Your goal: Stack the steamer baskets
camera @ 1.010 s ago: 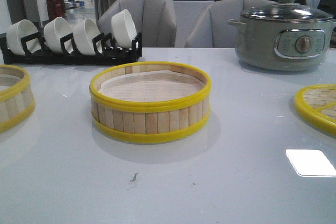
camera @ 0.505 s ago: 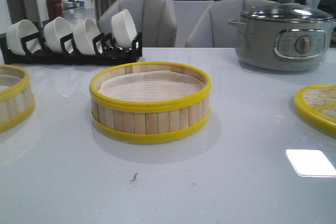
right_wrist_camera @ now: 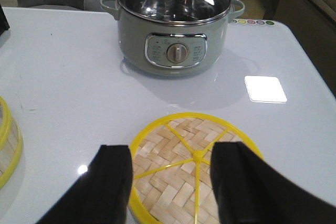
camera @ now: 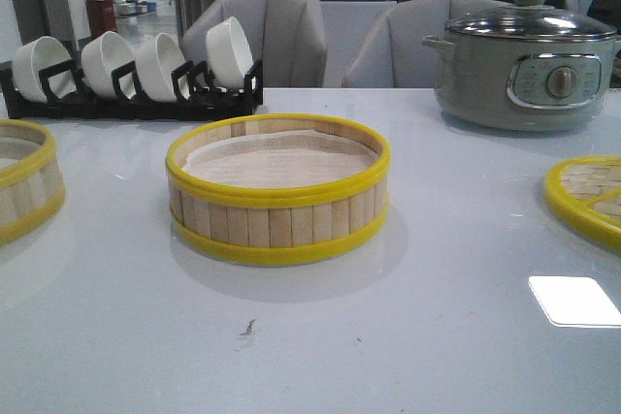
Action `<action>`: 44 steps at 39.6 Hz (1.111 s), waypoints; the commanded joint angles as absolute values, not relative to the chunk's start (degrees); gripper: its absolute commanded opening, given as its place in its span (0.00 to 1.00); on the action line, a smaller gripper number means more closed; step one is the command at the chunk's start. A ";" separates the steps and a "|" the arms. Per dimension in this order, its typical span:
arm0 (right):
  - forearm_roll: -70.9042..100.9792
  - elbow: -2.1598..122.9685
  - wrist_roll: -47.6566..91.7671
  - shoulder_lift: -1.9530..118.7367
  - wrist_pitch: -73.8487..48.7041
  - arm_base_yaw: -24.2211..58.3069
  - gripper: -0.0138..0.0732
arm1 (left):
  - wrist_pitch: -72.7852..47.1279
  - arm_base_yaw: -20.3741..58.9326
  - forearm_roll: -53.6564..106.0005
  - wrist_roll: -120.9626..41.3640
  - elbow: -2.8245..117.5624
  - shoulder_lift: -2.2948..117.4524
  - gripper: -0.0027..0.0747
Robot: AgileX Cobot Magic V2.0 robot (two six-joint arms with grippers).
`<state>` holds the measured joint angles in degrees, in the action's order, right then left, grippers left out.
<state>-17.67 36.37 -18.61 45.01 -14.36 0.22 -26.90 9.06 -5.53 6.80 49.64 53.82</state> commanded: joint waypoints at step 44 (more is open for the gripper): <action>-18.74 38.55 -17.81 44.97 -11.67 -0.08 0.63 | -13.69 9.51 -1.48 7.33 63.96 100.79 0.59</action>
